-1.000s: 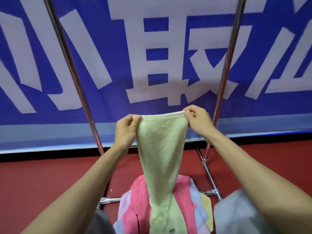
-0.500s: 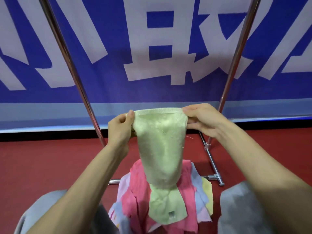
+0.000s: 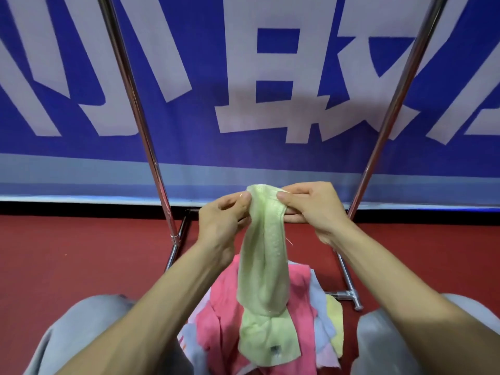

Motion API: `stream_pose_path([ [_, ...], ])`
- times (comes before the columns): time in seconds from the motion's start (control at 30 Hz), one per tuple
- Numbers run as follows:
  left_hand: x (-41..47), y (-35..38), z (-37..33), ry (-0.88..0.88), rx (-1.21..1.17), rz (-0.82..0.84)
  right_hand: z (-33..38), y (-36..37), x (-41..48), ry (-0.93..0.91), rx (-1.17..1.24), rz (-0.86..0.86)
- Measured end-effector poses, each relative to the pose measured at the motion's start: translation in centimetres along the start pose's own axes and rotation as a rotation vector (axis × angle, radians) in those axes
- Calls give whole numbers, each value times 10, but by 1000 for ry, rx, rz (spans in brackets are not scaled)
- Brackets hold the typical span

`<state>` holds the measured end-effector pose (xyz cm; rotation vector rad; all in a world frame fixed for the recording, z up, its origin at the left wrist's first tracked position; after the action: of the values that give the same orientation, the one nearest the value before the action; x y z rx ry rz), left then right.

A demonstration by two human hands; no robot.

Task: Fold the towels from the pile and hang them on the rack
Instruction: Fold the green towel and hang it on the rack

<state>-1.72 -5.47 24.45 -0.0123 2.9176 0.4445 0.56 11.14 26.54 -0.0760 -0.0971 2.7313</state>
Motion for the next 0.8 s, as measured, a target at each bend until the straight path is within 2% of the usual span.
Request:
stream_pose_path([
  [0.17,-6,8,3,23,58,12,0,11,-4,-47,-43,14],
  [0.37,-7,13,1,38,107,69,8,8,-4,-211,-259,-69],
  [0.47,-9,15,1,12,54,68,14,3,-6,-263,-260,-86],
  [0.63,-13,17,1,-34,15,129,29,4,-17,-360,-350,18],
  [0.8,-15,20,-1,-56,38,182,39,0,-17,-468,-530,45],
])
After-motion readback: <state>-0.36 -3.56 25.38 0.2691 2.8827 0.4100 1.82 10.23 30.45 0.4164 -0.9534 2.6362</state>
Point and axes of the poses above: each hand's wrist, its own x-axis towards the middle knuckle, its own y-axis out of the palm, z = x × y, the point moved 7 cm from there along x, towards the middle knuckle, and after that the axes turned 7 degrees about -z, right-handed, at the moved point
